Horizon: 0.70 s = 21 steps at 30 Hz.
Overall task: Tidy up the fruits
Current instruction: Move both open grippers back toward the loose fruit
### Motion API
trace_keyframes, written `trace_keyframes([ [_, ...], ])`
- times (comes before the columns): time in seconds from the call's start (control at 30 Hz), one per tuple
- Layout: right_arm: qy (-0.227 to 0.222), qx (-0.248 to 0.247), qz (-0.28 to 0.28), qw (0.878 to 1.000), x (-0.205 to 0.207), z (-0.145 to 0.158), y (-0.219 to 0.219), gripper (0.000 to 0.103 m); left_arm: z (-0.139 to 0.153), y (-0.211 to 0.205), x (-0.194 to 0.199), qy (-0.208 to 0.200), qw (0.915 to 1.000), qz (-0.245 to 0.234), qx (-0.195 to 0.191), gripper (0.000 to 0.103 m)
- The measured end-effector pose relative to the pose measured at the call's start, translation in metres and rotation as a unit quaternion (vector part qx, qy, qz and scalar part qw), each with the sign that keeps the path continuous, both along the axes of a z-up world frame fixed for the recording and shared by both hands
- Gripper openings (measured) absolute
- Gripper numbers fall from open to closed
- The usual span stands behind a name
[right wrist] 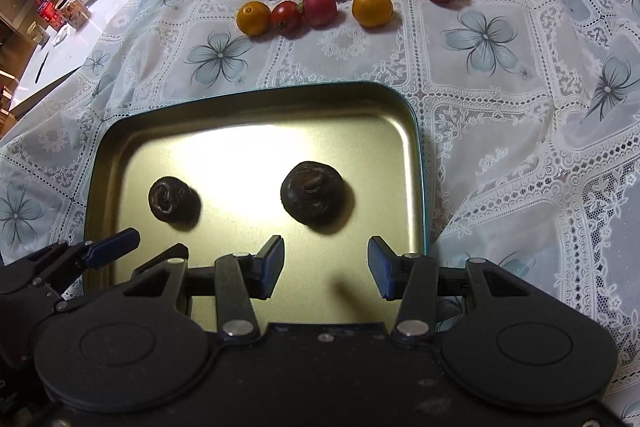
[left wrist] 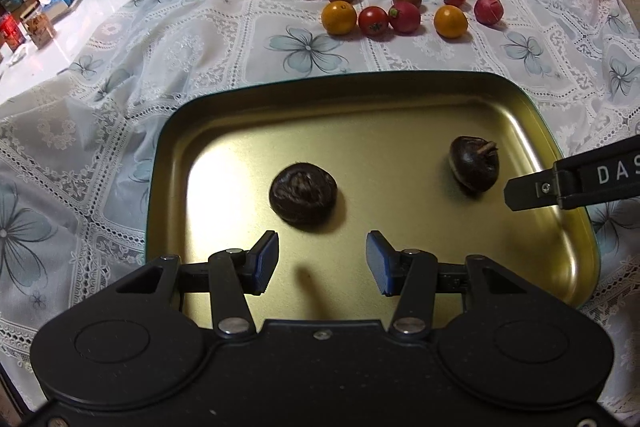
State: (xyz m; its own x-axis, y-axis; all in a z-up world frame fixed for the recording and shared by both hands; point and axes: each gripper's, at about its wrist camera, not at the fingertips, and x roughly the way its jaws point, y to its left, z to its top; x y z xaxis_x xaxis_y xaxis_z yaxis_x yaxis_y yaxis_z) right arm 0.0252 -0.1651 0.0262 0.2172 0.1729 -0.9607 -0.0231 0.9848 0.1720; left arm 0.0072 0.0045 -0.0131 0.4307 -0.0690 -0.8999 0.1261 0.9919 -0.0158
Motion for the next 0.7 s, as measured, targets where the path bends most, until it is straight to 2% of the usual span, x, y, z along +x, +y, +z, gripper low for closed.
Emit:
trace_keyframes([
  [0.2,0.004,-0.005,0.004,1.0,0.005,0.003,-0.001,0.049,0.003,-0.001,0.009,0.017,0.9996,-0.02,-0.009,0.056],
  [0.33,-0.016,-0.023,-0.009,1.0,0.023,0.012,-0.014,0.049,0.017,0.001,0.031,0.013,0.9991,-0.036,-0.015,0.056],
  [0.47,-0.055,-0.053,-0.036,0.996,0.056,0.019,-0.035,0.049,0.029,0.002,0.067,-0.004,0.9994,-0.033,-0.014,0.056],
  [0.57,-0.078,-0.054,-0.062,0.994,0.089,0.021,-0.054,0.049,0.034,0.001,0.096,-0.021,0.9994,-0.027,-0.003,0.056],
  [0.7,-0.1,-0.054,-0.086,0.99,0.135,0.018,-0.071,0.049,0.029,-0.001,0.138,-0.01,0.9997,-0.017,-0.013,0.056],
])
